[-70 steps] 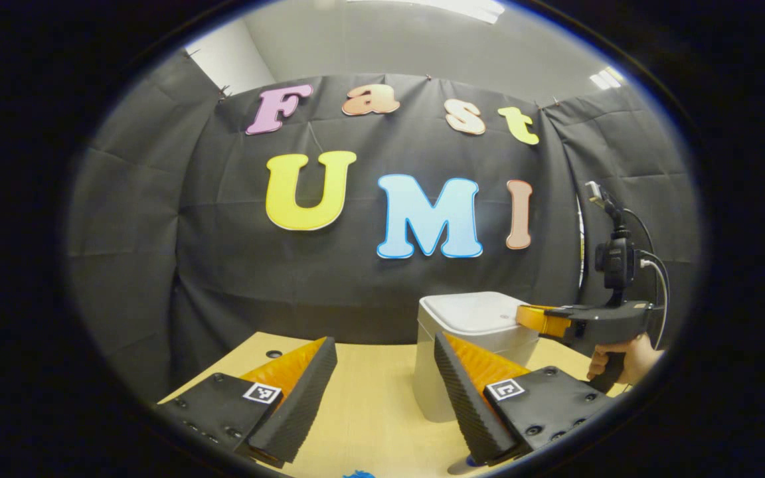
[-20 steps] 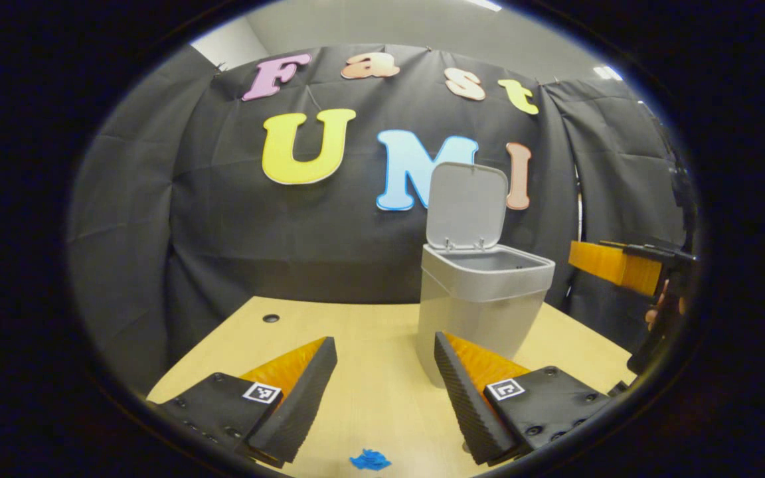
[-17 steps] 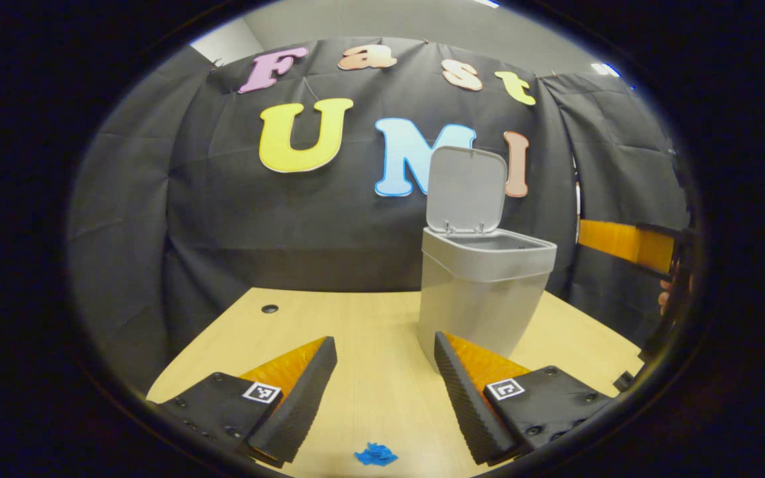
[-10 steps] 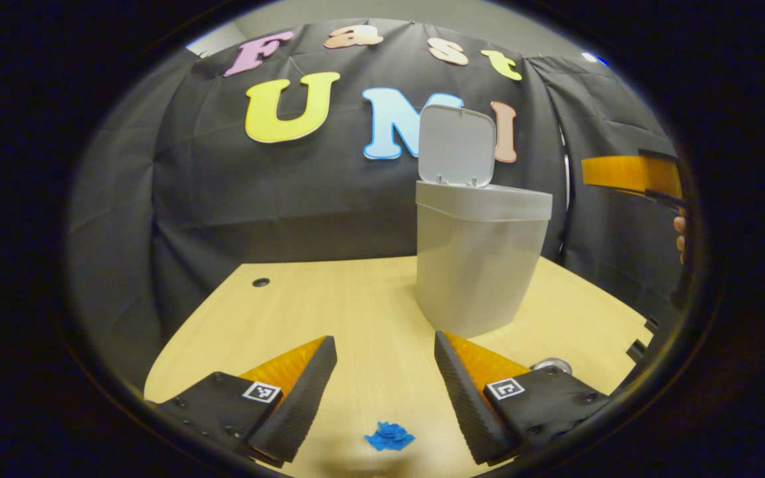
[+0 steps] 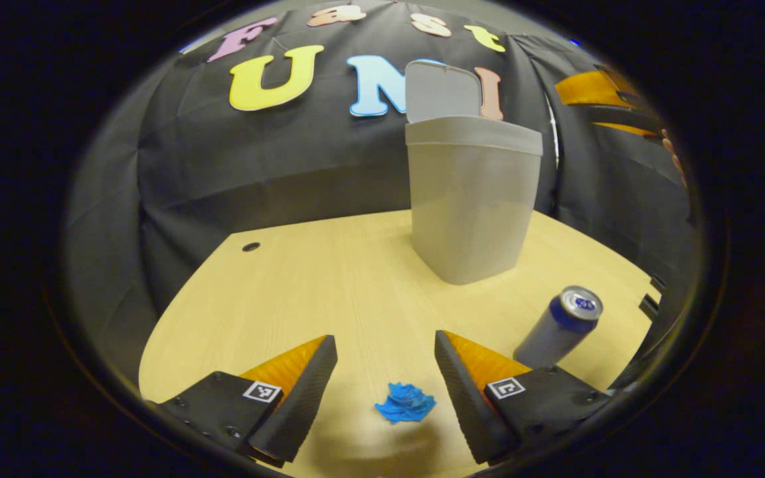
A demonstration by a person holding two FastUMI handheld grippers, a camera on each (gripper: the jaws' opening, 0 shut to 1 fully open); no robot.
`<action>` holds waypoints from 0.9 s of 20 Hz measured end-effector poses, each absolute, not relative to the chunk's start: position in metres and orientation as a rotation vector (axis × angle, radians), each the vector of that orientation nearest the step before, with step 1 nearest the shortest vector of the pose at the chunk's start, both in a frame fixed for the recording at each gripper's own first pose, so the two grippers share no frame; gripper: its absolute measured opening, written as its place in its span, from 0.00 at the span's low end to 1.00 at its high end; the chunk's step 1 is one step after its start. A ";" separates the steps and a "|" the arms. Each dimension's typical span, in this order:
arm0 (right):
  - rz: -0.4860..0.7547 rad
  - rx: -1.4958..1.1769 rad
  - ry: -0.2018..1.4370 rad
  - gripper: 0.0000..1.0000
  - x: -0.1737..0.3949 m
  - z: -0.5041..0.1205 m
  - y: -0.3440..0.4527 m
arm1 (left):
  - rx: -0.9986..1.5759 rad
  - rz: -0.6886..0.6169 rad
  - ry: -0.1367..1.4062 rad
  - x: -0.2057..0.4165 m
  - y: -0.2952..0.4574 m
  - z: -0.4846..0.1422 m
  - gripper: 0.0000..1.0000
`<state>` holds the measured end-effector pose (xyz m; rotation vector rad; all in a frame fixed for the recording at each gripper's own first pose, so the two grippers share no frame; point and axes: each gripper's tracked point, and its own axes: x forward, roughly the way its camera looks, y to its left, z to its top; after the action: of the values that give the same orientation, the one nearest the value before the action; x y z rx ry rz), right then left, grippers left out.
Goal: Press the lid of the desktop garbage bin to open it, pick up the crumpled paper on the desktop and throw it into the bin, then pick up the pop can on the desktop and drop it into the bin, and finally close the garbage bin lid.
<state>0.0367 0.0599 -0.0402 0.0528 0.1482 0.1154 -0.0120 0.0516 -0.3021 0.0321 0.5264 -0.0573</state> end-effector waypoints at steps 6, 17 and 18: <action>0.117 0.039 0.186 0.95 0.027 -0.052 0.062 | 0.023 -0.097 0.616 -0.029 0.038 -0.337 0.97; 0.143 0.069 0.195 0.95 0.024 -0.057 0.062 | -0.006 -0.076 0.742 -0.038 0.032 -0.375 0.99; 0.144 0.072 0.195 0.95 0.025 -0.058 0.061 | -0.010 -0.078 0.749 -0.038 0.031 -0.377 0.97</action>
<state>0.0245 0.0612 -0.0576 0.0715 0.1952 0.1437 -0.0384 0.0311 -0.3774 -0.0100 0.7486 -0.0781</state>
